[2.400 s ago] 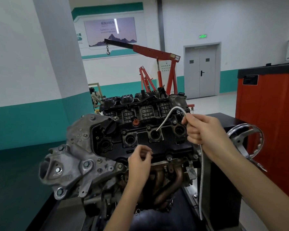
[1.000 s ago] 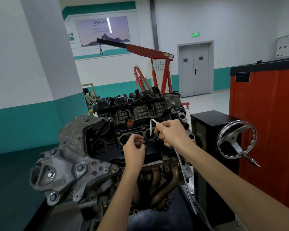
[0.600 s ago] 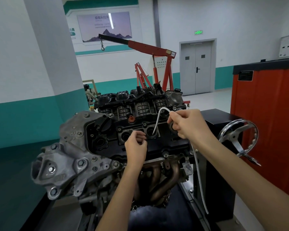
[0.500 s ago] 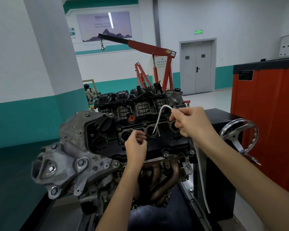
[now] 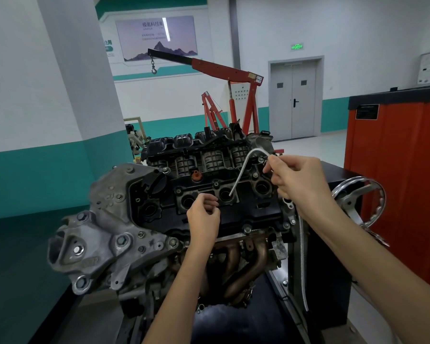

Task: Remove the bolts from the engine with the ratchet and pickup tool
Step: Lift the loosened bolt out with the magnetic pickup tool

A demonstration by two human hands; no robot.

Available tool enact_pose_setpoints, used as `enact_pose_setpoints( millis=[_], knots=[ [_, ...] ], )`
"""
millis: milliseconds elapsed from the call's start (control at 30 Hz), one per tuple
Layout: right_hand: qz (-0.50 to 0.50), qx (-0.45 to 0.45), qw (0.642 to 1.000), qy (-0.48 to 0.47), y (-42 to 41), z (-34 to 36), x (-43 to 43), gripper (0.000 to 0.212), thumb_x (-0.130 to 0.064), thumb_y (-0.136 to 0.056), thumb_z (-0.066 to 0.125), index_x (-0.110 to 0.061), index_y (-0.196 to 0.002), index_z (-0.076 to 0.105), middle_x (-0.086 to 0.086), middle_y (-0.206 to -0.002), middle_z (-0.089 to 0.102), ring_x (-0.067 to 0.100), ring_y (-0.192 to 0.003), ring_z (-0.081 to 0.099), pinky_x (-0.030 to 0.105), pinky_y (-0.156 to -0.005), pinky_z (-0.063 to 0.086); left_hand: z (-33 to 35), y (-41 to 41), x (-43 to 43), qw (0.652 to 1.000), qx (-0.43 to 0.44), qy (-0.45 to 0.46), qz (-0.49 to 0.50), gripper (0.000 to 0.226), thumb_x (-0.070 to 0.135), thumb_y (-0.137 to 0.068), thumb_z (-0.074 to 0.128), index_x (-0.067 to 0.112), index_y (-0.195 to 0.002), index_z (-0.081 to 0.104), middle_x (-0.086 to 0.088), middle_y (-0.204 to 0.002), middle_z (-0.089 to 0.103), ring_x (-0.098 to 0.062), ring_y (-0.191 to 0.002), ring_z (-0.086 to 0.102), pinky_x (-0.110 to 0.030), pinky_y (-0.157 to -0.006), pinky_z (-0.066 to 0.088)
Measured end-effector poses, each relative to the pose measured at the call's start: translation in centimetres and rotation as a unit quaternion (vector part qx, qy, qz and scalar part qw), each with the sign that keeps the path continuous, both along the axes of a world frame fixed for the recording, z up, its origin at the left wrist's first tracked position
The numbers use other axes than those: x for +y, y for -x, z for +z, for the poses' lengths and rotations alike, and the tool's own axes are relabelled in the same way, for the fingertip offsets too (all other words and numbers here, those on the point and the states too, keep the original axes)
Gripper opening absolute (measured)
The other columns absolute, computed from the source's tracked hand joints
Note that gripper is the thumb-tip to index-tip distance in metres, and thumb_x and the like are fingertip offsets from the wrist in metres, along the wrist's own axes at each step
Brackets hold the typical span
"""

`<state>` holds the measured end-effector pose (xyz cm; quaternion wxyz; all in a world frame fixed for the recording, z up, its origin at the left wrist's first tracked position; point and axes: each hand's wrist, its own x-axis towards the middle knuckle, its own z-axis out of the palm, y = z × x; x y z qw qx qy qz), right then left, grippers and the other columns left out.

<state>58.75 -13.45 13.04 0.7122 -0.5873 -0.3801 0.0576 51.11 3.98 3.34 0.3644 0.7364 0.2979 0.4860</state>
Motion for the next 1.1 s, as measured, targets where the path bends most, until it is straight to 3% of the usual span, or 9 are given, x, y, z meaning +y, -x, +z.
enact_pose_setpoints(
  millis=[233,333,400,500,633,700,833,933,1100],
  knots=[
    [-0.074,-0.058,0.995,-0.024,-0.1,-1.0,-0.7,0.028,-0.023,-0.094,0.055,-0.014,-0.071,0.067,-0.014,-0.041,0.046,0.002,-0.037,0.04,0.009,-0.04,0.028,-0.1,0.0,-0.1,1.0,-0.005,0.0,-0.003,0.02,-0.007,-0.086,0.057,0.012,-0.093,0.061,-0.003,-0.087,0.064,-0.01,-0.077,0.057,-0.009,-0.066,0.047],
    [-0.071,-0.087,0.994,-0.01,0.3,-1.2,-1.1,0.029,-0.024,-0.093,0.056,-0.017,-0.068,0.068,-0.011,-0.039,0.044,0.003,-0.036,0.036,0.01,-0.038,0.027,0.4,0.0,-0.1,1.0,-0.015,-0.004,-0.003,0.021,-0.006,-0.086,0.058,0.013,-0.096,0.062,-0.004,-0.087,0.064,-0.01,-0.077,0.057,-0.017,-0.069,0.048],
    [-0.07,-0.093,0.993,0.005,0.6,-1.4,-1.1,0.03,-0.025,-0.093,0.057,-0.018,-0.066,0.068,-0.01,-0.039,0.044,0.003,-0.035,0.034,0.011,-0.037,0.027,1.3,-0.1,0.1,0.998,-0.011,-0.051,-0.018,0.024,-0.004,-0.086,0.062,0.013,-0.104,0.065,-0.004,-0.09,0.063,-0.012,-0.079,0.059,-0.021,-0.074,0.05],
    [-0.072,-0.091,0.993,0.024,0.7,-1.6,-0.6,0.032,-0.024,-0.093,0.057,-0.019,-0.062,0.066,-0.009,-0.038,0.043,0.003,-0.033,0.034,0.012,-0.037,0.027,3.4,-0.5,0.3,0.982,0.025,-0.17,-0.084,0.035,0.002,-0.083,0.072,0.016,-0.115,0.068,0.001,-0.095,0.063,-0.009,-0.08,0.058,-0.015,-0.075,0.049],
    [-0.097,-0.136,0.985,0.045,0.9,-1.1,0.7,0.036,-0.024,-0.093,0.057,-0.027,-0.058,0.063,-0.006,-0.042,0.049,0.005,-0.041,0.042,0.018,-0.047,0.037,6.5,-1.0,1.1,0.959,0.059,-0.237,-0.142,0.018,0.011,-0.082,0.075,0.012,-0.1,0.075,0.006,-0.088,0.071,0.004,-0.078,0.061,-0.009,-0.078,0.046],
    [-0.099,-0.147,0.982,0.068,0.8,-0.3,1.6,0.036,-0.024,-0.092,0.057,-0.027,-0.058,0.063,-0.006,-0.044,0.051,0.006,-0.043,0.044,0.022,-0.051,0.039,7.4,-1.3,1.9,0.949,0.104,-0.266,-0.132,0.013,0.015,-0.084,0.074,0.009,-0.096,0.076,0.001,-0.085,0.073,-0.003,-0.077,0.064,-0.014,-0.078,0.047],
    [-0.105,-0.17,0.974,0.111,0.2,1.2,3.5,0.033,-0.024,-0.093,0.056,-0.021,-0.061,0.066,0.0,-0.049,0.057,0.01,-0.045,0.048,0.022,-0.051,0.04,7.6,-1.6,3.1,0.935,0.144,-0.305,-0.11,0.008,0.016,-0.088,0.07,0.01,-0.088,0.075,0.008,-0.064,0.063,0.0,-0.058,0.055,-0.012,-0.063,0.038],
    [-0.09,-0.174,0.972,0.133,0.0,0.9,4.5,0.034,-0.022,-0.094,0.055,-0.019,-0.062,0.067,-0.003,-0.05,0.057,0.003,-0.041,0.045,0.01,-0.045,0.034,6.8,-1.8,3.7,0.935,0.158,-0.299,-0.109,0.009,0.014,-0.088,0.069,0.011,-0.093,0.076,0.002,-0.07,0.068,-0.009,-0.063,0.058,-0.023,-0.067,0.045],
    [-0.081,-0.179,0.973,0.12,-0.2,-0.6,4.9,0.034,-0.022,-0.092,0.056,-0.02,-0.059,0.065,-0.009,-0.041,0.049,0.003,-0.038,0.043,0.01,-0.044,0.033,6.5,-1.8,4.0,0.928,0.155,-0.319,-0.11,0.008,0.016,-0.085,0.073,0.014,-0.093,0.077,0.009,-0.075,0.065,-0.006,-0.07,0.057,-0.02,-0.071,0.047]
  ],
)
